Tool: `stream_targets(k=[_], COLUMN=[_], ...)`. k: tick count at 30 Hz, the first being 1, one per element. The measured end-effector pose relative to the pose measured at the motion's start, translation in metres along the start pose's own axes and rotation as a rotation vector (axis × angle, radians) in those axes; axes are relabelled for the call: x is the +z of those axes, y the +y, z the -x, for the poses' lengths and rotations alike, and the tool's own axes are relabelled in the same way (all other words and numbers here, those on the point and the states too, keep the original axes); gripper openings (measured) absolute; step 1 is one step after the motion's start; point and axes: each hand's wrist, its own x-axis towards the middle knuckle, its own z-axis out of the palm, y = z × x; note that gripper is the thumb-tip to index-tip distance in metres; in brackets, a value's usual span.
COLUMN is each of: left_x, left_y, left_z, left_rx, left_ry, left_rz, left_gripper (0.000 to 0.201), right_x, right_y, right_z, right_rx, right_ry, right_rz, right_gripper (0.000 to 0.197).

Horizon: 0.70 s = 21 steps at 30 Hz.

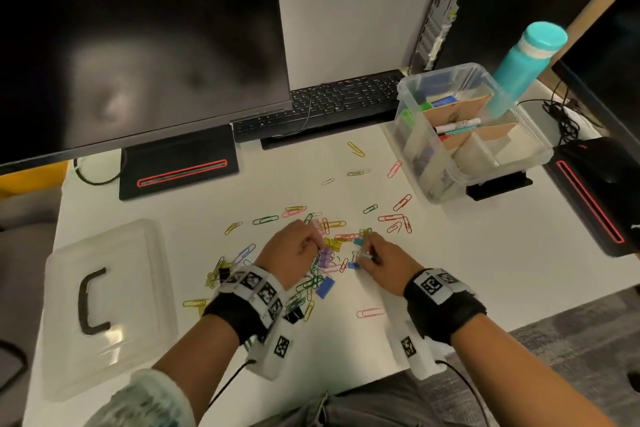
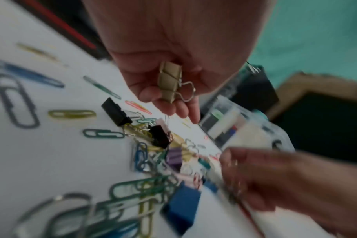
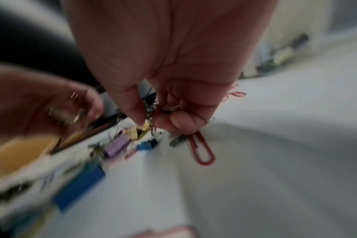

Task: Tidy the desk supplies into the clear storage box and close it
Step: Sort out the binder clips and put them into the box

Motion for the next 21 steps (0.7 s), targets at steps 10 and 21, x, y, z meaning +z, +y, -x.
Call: stream_targets(k=[10, 21], left_x=[0.022, 0.012], left_y=[0.003, -0.015], left_z=[-0.007, 0.005], left_rx=[0.177, 0.159], left_ry=[-0.138, -0.018], left_rz=[-0.544, -0.449], left_gripper=[0.022, 0.018], right_x=[-0.011, -0.006], right_y=[0.001, -0.011], right_z=[0.000, -0.011], right_rx=[0.164, -0.021], right_ry=[0.195, 0.169], right_rz=[-0.466, 0.458], right_gripper=[0.016, 0.028])
